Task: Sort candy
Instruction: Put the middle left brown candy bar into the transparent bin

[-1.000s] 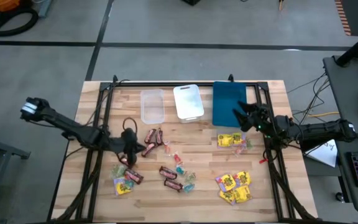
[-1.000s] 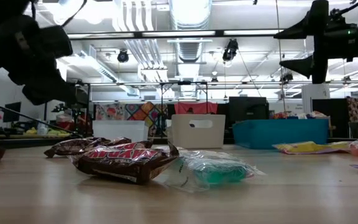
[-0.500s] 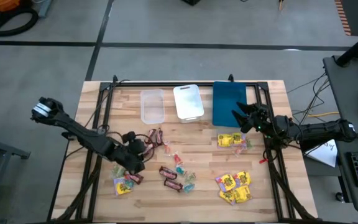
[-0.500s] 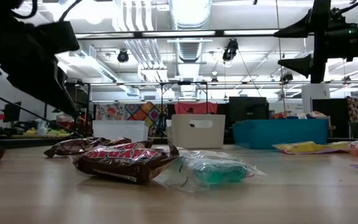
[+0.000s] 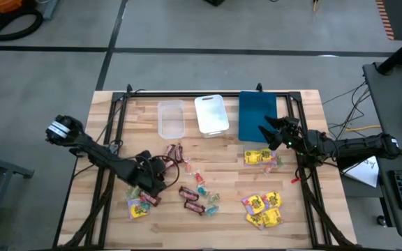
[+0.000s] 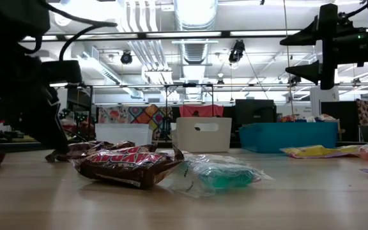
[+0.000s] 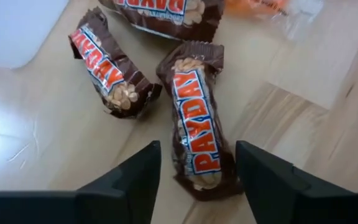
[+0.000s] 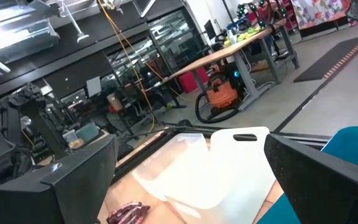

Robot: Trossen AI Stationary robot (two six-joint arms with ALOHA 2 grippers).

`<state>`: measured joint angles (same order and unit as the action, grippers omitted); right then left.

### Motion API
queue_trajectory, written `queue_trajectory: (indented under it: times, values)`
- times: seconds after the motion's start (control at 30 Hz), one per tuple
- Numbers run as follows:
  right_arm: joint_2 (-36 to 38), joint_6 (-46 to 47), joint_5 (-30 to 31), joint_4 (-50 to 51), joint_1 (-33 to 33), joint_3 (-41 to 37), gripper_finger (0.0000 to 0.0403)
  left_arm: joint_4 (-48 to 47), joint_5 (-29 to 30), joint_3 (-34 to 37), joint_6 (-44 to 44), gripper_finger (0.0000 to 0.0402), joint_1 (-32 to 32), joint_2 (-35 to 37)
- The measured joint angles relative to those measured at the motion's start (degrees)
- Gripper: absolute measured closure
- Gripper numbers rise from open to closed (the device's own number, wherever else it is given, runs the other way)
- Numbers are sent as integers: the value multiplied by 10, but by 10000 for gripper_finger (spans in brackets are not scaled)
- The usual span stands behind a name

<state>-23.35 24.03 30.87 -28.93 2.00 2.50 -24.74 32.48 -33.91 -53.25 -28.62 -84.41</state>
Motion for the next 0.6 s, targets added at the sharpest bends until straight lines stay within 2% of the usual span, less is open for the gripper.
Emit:
queue_trajectory:
  times: [0.17, 0.43, 0.6]
  values:
    - [0, 0, 0, 1, 0, 0, 4, 3, -4, 0, 0, 259, 0, -15]
    - [0, -1, 0, 2, 0, 0, 4, 6, -9, 0, 0, 354, 0, -16]
    - [0, -1, 0, 2, 0, 0, 4, 2, -41, -5, 25, 373, -1, 13]
